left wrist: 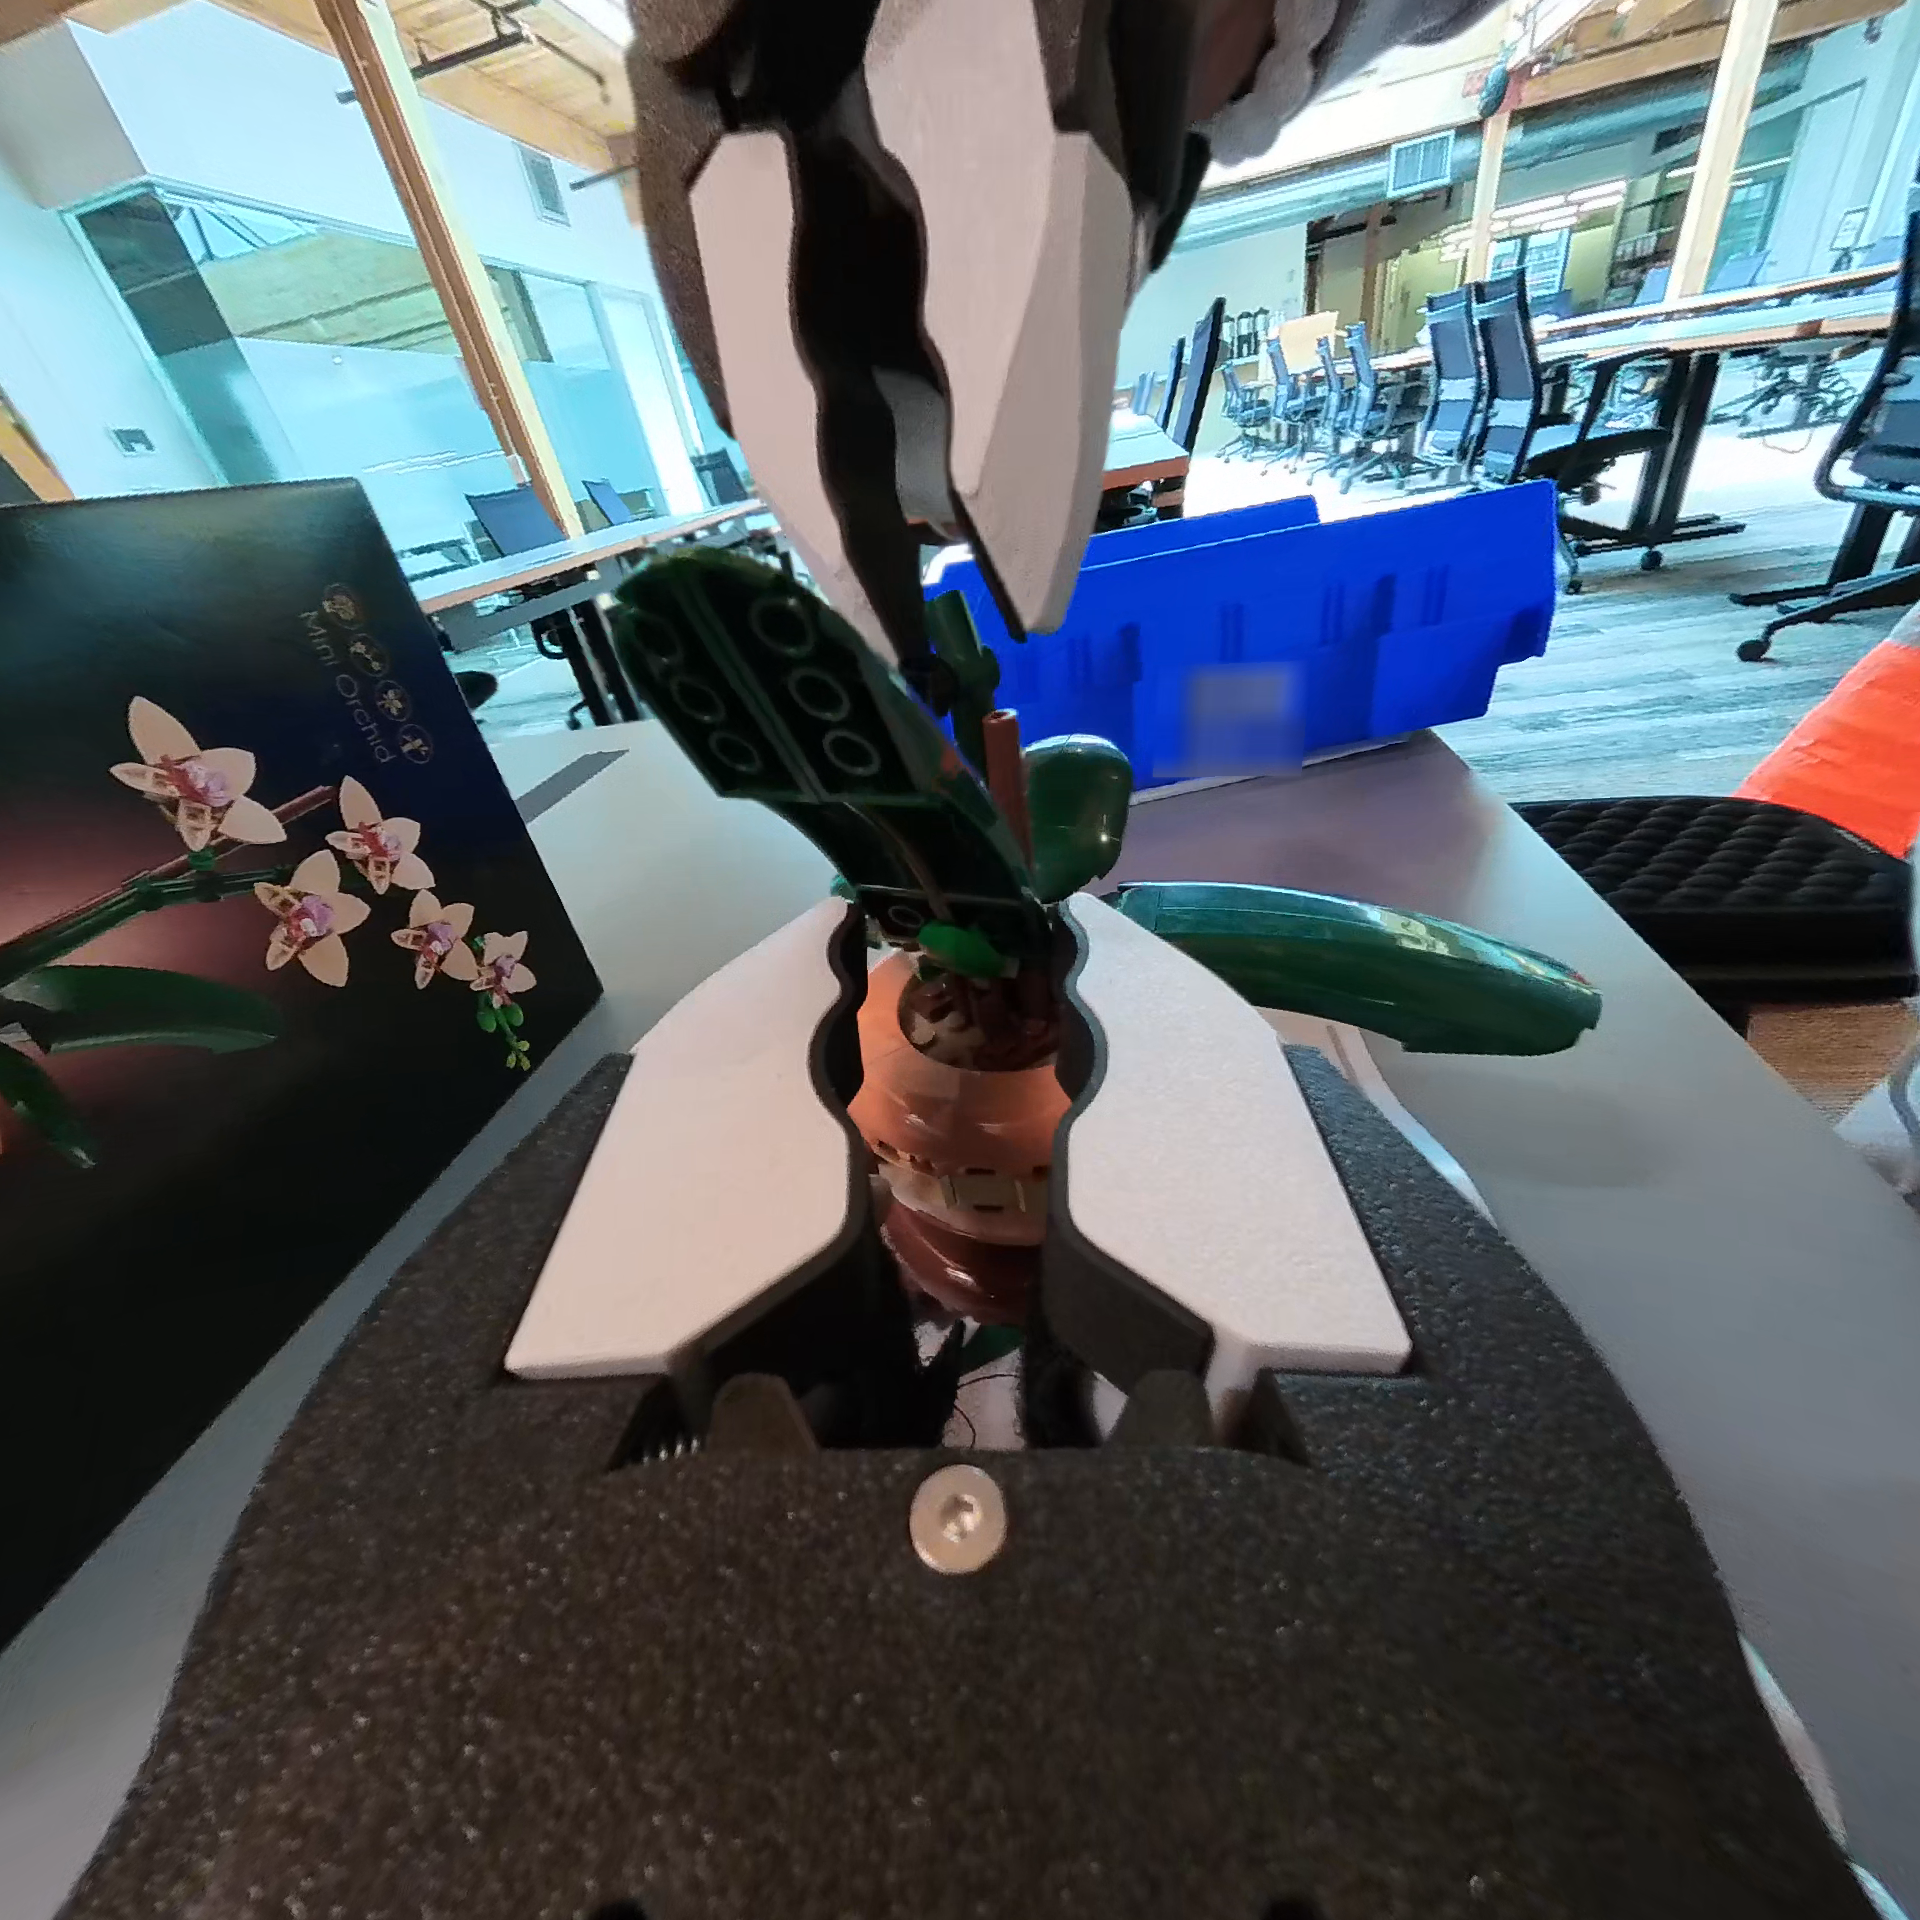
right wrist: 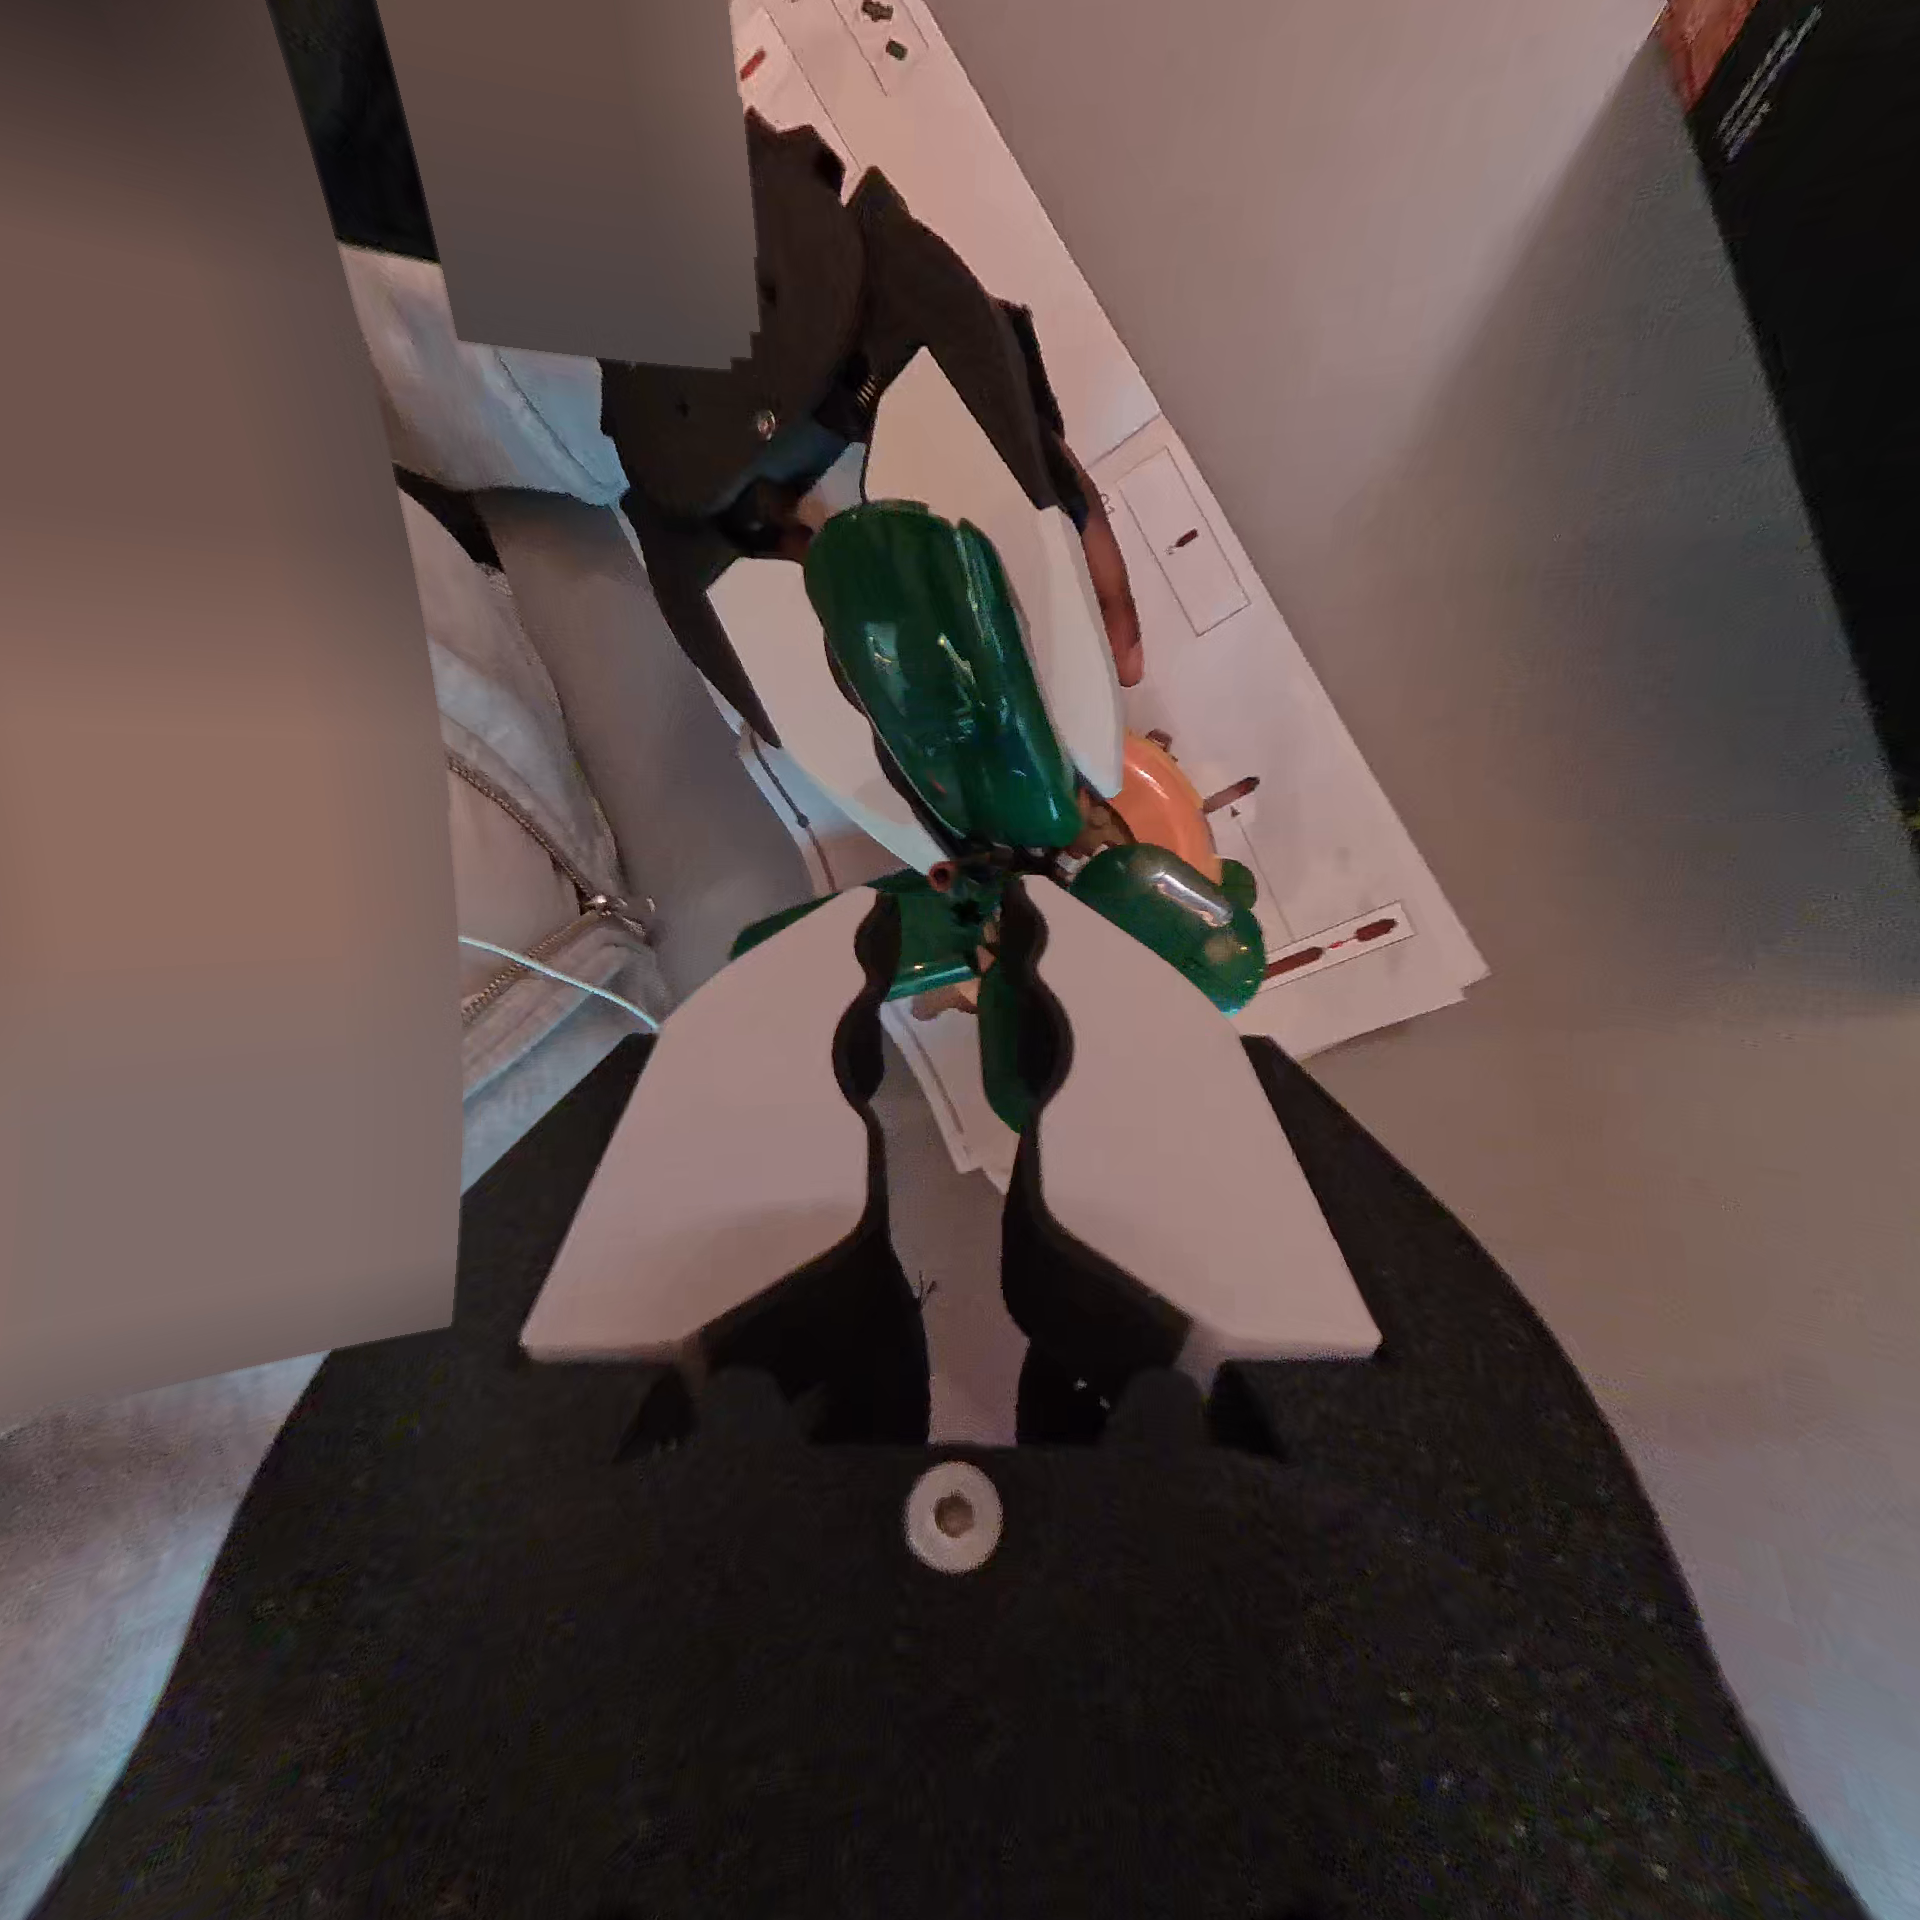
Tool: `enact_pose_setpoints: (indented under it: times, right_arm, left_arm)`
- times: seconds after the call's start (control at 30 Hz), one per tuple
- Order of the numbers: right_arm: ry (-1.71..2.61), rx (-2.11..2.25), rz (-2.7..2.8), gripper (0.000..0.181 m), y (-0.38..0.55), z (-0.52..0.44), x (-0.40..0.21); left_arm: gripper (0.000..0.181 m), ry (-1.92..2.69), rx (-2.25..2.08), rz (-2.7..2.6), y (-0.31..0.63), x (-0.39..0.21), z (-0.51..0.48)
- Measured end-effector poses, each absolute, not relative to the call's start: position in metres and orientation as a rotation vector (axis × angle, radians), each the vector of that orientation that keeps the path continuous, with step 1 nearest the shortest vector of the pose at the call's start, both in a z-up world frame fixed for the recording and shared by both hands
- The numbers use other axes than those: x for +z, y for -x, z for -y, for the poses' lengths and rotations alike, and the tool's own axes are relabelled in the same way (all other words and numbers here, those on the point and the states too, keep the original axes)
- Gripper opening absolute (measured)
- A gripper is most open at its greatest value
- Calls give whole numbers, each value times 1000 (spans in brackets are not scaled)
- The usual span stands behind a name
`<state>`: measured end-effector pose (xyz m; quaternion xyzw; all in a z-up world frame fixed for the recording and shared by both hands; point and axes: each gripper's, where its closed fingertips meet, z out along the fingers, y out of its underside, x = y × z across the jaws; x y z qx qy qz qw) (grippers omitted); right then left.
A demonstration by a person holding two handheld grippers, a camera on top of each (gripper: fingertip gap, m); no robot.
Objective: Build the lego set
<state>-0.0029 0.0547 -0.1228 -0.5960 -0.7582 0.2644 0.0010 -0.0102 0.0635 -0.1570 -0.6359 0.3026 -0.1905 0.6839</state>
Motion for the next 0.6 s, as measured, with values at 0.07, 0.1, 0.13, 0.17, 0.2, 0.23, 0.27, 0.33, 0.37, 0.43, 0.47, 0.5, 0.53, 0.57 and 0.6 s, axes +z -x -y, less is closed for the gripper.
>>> enact_pose_setpoints:
  times: [0.07, 0.1, 0.13, 0.17, 0.2, 0.23, 0.27, 0.33, 0.37, 0.43, 0.47, 0.5, 0.53, 0.57, 0.6]
  right_arm:
    - [1905, 786, 2370, 19, 1, -55, -127]
    - [1915, 781, 2364, 19, 2, -55, -129]
    - [1925, 790, 2360, 16, 2, -54, -130]
    - [1930, 790, 2356, 13, 3, -54, -131]
    - [1934, 783, 2356, 12, 4, -55, -131]
    - [1944, 783, 2354, 12, 4, -56, -131]
    - [1964, 799, 2343, 12, 5, -55, -130]
    - [2000, 816, 2329, 12, 5, -55, -131]
    - [2008, 818, 2322, 11, 6, -55, -131]
    - [2017, 811, 2324, 10, 7, -55, -132]
    - [2007, 800, 2337, 10, 7, -55, -132]
    - [1975, 785, 2360, 9, 6, -55, -132]
    - [1935, 760, 2388, 9, 6, -55, -132]
    - [1890, 731, 2419, 9, 5, -55, -132]
    - [1840, 702, 2452, 9, 4, -56, -132]
  left_arm:
    - [33, 1423, -413, -673, 10, -157, -64]
    - [33, 1422, -407, -671, 10, -156, -64]
    - [33, 1421, -401, -670, 10, -156, -64]
    - [33, 1418, -398, -671, 9, -156, -64]
    - [33, 1417, -396, -671, 9, -156, -64]
    - [33, 1418, -395, -670, 10, -156, -64]
    - [33, 1419, -395, -668, 10, -156, -64]
    - [33, 1418, -394, -668, 10, -156, -64]
    - [33, 1418, -393, -668, 10, -156, -64]
    - [33, 1415, -387, -668, 10, -156, -64]
    - [33, 1414, -384, -669, 10, -156, -64]
    - [33, 1411, -380, -670, 10, -156, -64]
    - [33, 1409, -378, -672, 9, -156, -63]
    - [33, 1408, -377, -674, 9, -156, -63]
    - [33, 1406, -378, -676, 9, -156, -63]
